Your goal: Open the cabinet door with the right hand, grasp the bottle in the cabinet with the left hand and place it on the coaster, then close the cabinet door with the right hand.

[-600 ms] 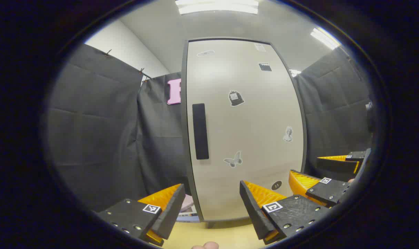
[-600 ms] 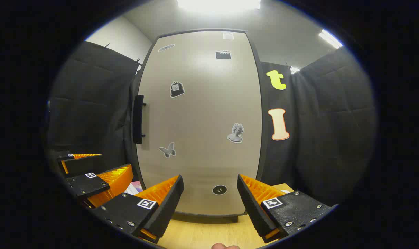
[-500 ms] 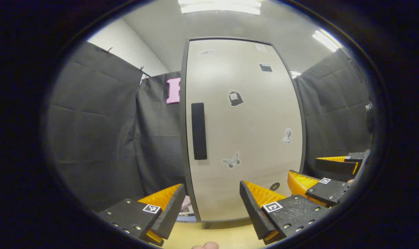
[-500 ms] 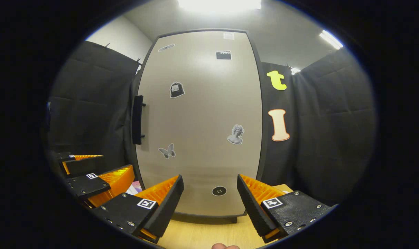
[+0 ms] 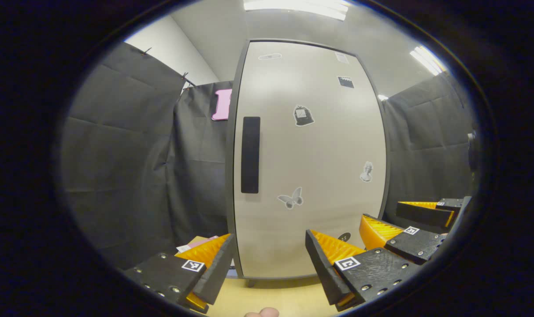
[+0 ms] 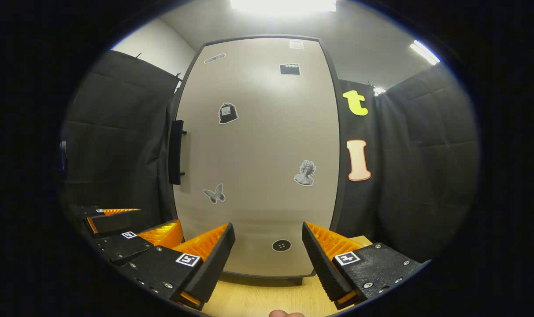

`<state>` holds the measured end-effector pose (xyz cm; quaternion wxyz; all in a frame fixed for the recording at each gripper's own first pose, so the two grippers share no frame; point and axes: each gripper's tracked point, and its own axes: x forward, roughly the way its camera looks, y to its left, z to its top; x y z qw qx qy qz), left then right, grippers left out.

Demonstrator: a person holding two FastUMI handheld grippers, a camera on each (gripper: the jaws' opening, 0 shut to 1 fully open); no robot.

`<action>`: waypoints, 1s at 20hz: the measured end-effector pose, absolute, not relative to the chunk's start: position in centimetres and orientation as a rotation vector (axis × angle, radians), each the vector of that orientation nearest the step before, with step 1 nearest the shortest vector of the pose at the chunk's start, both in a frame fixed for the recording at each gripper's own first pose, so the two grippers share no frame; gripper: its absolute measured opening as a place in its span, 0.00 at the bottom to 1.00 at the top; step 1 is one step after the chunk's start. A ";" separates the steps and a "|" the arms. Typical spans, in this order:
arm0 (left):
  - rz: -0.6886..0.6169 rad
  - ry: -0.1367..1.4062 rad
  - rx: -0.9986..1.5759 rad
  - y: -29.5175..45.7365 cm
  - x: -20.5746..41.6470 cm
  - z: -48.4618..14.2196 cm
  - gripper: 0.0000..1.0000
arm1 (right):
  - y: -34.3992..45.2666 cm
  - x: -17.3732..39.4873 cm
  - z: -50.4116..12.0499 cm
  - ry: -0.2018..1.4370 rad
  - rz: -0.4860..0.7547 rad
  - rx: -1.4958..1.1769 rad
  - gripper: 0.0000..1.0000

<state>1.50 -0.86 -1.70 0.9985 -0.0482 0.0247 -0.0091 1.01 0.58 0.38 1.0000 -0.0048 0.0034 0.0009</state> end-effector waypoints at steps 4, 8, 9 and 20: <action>-0.031 0.051 -0.103 -1.2 1.8 -1.9 0.91 | 0.6 1.3 0.5 0.008 0.000 -0.007 0.94; -0.034 0.030 -0.089 -0.9 1.7 -1.3 0.95 | 0.1 1.4 0.9 0.003 -0.010 0.000 0.95; -0.031 0.031 -0.085 -0.7 1.7 -1.3 0.95 | 0.0 1.4 0.9 0.004 -0.012 0.000 0.95; -0.026 0.032 -0.086 0.7 -0.5 -1.5 0.91 | 0.2 2.1 3.2 -0.028 0.001 -0.020 0.95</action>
